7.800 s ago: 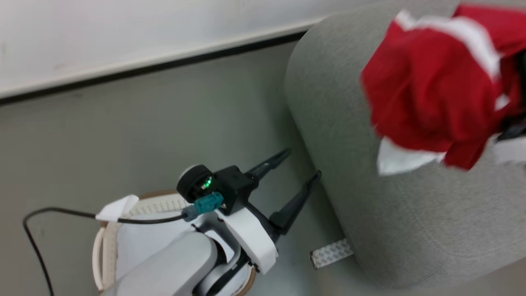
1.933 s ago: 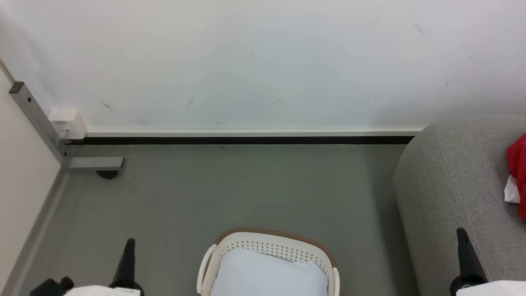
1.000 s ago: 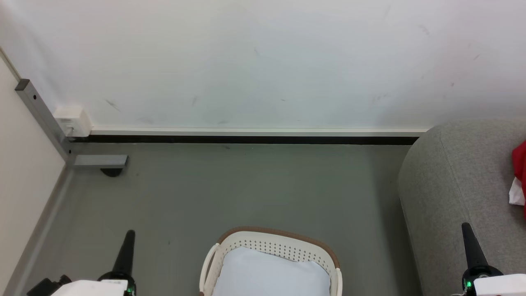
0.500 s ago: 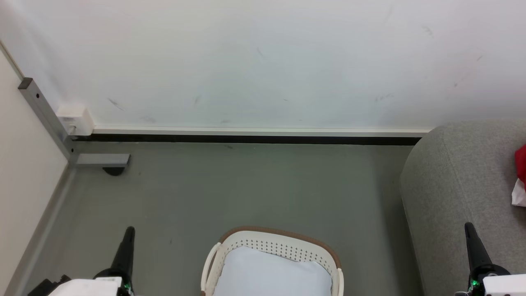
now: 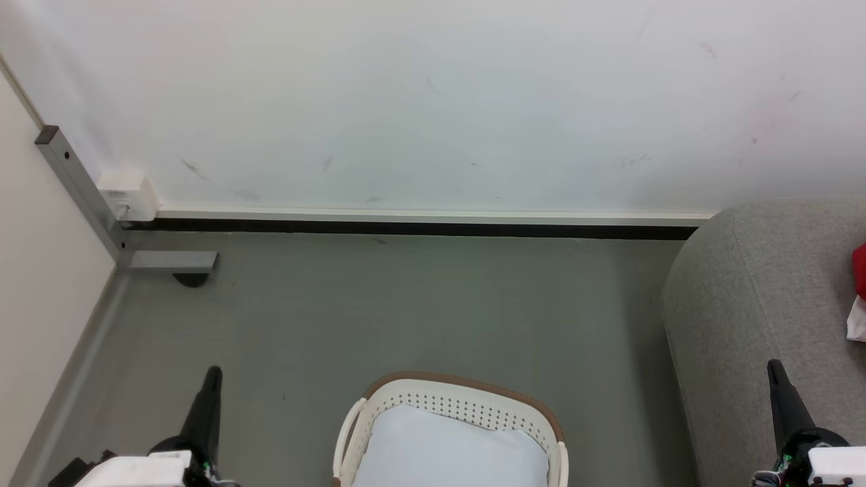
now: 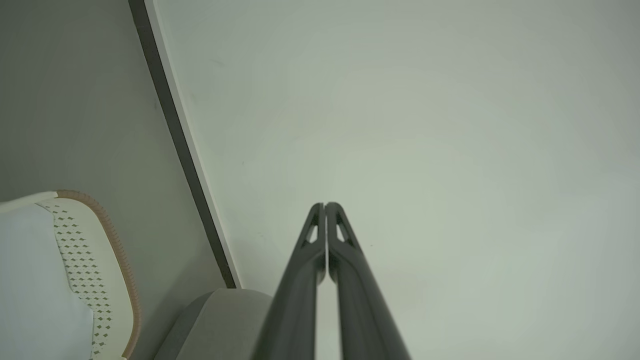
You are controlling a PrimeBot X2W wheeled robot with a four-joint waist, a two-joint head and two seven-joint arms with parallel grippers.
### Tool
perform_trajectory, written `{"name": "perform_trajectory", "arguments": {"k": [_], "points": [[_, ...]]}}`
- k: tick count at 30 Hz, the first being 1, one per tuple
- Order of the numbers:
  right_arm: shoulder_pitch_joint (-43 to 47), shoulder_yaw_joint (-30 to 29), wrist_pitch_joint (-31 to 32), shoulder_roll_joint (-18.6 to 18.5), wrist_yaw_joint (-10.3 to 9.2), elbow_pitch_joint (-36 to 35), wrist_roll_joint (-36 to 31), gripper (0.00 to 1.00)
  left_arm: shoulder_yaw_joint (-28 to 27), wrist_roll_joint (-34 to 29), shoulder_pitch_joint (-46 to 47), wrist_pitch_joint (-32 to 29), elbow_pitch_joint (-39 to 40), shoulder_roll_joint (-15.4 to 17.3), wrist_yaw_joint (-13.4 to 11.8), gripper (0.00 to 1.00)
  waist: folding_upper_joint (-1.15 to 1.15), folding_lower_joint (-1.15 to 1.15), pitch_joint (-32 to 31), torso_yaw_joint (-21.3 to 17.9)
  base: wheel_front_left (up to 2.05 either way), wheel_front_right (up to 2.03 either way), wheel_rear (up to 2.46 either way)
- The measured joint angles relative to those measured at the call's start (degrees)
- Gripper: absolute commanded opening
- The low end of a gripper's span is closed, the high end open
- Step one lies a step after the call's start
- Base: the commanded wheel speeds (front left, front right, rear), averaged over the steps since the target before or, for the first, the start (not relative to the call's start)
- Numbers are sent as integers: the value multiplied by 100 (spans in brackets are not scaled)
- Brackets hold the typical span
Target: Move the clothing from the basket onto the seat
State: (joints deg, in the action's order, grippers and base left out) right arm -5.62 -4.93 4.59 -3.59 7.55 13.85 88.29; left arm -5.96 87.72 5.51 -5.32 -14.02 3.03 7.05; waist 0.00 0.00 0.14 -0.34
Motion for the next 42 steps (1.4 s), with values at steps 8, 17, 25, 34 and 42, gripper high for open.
{"name": "perform_trajectory", "arguments": {"k": [8, 17, 25, 34, 42], "points": [[-12, -56, 89, 7, 0, 4, 282, 0, -40, 296, 25, -81, -3, -16, 21, 0, 0, 0, 3, 22, 0, 0, 0], [-19, -88, 141, 18, 0, 8, 466, 0, -59, 426, 46, -122, -4, -23, 33, 0, 0, 0, 4, 34, 0, 0, 0], [-19, -96, 142, 22, 0, 9, 465, 0, -59, 426, 47, -122, -4, -23, 33, 0, 0, 0, 4, 34, 0, 0, 0], [-19, -103, 146, 27, 0, 9, 464, 0, -59, 426, 47, -122, -4, -23, 33, 0, 0, 0, 4, 34, 0, 0, 0], [-20, -109, 147, 31, 0, 10, 463, 0, -59, 426, 47, -122, -4, -23, 33, 0, 0, 0, 4, 34, 0, 0, 0]]}}
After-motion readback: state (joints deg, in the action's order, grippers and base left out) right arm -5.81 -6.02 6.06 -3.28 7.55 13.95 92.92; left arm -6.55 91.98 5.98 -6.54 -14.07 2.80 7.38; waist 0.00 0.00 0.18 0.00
